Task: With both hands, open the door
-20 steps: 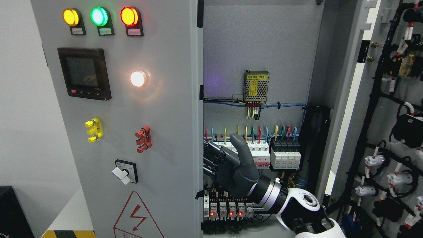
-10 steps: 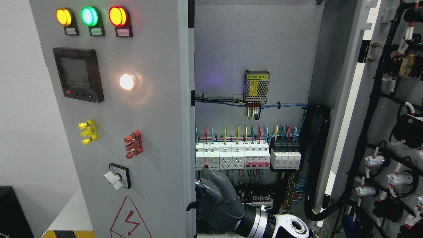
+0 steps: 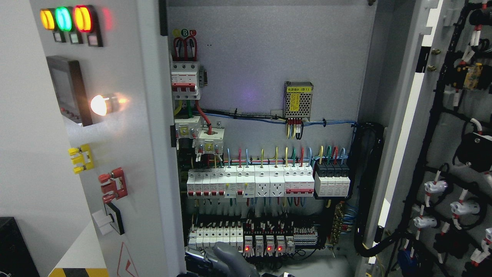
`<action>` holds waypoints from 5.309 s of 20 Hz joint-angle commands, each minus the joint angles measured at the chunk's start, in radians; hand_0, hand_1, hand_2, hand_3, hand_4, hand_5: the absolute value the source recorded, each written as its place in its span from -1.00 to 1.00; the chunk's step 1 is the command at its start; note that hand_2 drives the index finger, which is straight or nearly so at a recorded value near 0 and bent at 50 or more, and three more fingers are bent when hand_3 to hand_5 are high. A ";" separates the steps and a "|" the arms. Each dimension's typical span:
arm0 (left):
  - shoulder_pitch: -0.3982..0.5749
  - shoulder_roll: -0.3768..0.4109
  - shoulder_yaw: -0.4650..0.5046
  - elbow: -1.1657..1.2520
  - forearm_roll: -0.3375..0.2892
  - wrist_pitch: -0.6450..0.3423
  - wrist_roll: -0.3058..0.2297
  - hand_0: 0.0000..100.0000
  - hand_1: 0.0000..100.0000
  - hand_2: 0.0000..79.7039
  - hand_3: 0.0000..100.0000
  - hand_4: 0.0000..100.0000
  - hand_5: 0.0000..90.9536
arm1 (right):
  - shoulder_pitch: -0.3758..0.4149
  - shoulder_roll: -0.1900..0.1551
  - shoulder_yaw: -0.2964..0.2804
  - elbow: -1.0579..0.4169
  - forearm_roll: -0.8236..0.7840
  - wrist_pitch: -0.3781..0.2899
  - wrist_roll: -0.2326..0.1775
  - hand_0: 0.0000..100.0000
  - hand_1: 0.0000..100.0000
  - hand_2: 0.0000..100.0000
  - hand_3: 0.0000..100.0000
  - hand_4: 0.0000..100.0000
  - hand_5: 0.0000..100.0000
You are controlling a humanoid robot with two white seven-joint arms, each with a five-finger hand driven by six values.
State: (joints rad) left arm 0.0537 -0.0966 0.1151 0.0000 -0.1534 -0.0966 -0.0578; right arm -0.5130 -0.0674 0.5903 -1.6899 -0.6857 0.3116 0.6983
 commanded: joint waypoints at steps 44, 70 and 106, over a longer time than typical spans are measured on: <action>-0.001 -0.002 -0.002 -0.005 -0.005 0.000 0.000 -1.00 -1.00 -1.00 -1.00 -1.00 -1.00 | 0.391 -0.071 -0.240 -0.172 0.118 -0.142 -0.002 -1.00 -1.00 -1.00 -1.00 -1.00 -1.00; 0.311 0.132 -0.524 -1.864 -0.014 -1.096 0.003 -1.00 -1.00 -1.00 -1.00 -1.00 -1.00 | 0.800 -0.218 -0.754 -0.401 -0.213 -0.793 -0.080 -1.00 -1.00 -1.00 -1.00 -1.00 -1.00; 0.417 0.418 0.411 -1.805 0.563 -1.624 0.022 -1.00 -1.00 -1.00 -1.00 -1.00 -1.00 | 0.841 -0.278 -0.994 -0.231 -0.333 -0.786 -0.103 -1.00 -1.00 -1.00 -1.00 -1.00 -1.00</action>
State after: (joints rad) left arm 0.4622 0.1109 0.2633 -1.9496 0.3142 -0.7720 -0.0415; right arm 0.2894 -0.3467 -0.3169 -1.9536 -0.9483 -0.4734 0.6162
